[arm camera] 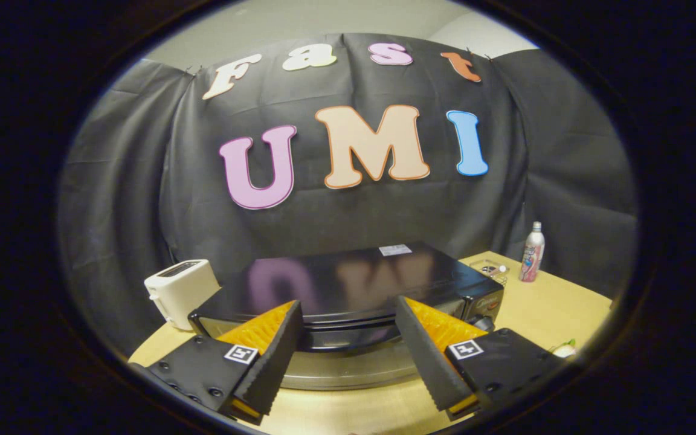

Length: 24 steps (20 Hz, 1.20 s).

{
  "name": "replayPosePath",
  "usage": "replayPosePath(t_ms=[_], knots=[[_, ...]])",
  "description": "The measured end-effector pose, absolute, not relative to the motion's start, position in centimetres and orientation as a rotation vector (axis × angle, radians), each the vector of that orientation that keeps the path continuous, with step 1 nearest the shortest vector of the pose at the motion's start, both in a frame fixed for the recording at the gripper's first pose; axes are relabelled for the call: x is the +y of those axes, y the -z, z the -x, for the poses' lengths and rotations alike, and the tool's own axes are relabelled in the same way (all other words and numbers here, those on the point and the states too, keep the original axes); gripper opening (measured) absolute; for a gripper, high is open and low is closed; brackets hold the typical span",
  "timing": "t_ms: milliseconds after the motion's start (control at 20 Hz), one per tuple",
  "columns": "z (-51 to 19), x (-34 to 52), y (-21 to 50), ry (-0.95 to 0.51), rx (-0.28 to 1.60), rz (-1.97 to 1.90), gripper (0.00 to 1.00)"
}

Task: Open the toaster oven, put the food inside, and close the toaster oven door.

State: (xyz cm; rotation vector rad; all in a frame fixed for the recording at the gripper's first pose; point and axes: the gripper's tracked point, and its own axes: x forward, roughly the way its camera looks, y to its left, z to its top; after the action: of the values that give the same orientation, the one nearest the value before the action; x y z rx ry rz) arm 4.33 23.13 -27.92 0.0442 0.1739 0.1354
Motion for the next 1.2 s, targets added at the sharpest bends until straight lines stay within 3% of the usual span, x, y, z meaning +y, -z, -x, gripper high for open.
replayPosePath(t_ms=[600,1200], knots=[[1.3,21.7,29.2,-0.168,0.228,-0.058,0.99],[7.6,19.5,33.6,-0.195,0.409,-0.002,1.00]])
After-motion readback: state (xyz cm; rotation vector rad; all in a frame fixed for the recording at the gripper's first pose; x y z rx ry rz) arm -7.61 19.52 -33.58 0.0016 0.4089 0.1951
